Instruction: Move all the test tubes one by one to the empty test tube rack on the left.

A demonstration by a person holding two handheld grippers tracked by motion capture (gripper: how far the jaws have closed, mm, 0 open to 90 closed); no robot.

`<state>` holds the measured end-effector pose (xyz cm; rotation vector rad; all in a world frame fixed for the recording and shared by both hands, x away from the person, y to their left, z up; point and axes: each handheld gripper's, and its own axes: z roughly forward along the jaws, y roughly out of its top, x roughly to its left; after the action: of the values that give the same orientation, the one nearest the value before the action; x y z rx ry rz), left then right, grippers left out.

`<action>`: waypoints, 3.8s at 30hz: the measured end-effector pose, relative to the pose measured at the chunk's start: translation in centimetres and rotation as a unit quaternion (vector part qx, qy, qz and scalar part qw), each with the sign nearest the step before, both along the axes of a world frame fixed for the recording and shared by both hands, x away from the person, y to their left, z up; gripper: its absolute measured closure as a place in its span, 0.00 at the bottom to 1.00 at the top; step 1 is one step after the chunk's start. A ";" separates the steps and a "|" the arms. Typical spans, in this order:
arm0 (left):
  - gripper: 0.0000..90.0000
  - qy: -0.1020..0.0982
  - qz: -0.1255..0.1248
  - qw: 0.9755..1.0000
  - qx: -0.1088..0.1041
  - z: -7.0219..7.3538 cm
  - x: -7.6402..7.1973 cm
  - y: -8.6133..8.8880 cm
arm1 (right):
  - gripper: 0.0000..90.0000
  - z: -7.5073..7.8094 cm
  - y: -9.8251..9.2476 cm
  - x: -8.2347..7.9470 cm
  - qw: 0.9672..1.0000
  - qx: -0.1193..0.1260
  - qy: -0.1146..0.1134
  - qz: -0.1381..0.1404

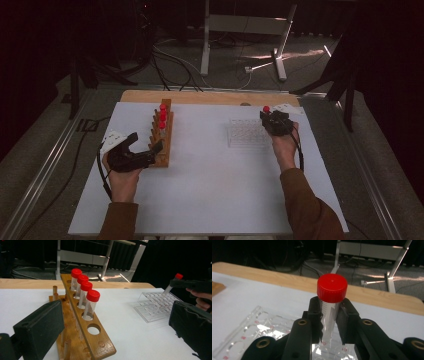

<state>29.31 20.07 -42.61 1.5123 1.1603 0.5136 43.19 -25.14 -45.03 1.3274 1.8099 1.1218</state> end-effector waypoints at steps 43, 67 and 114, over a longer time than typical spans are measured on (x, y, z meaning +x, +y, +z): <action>0.01 0.003 -0.033 0.999 0.032 0.0 0.4 -3.4 | 0.82 1.5 1.2 -9.4 0.985 0.075 -0.038 0.147; 0.06 0.016 -0.156 0.986 0.046 3.3 2.5 -14.5 | 0.82 1.5 4.7 -11.0 0.970 0.070 -0.003 0.232; 0.79 0.013 -0.154 0.987 0.051 4.8 3.9 -12.0 | 0.04 1.9 3.8 -11.4 0.976 0.047 -0.004 0.211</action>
<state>33.20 8.04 -37.80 1.7531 0.9089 0.3464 31.81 -21.31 -43.10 1.0072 2.1154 1.4447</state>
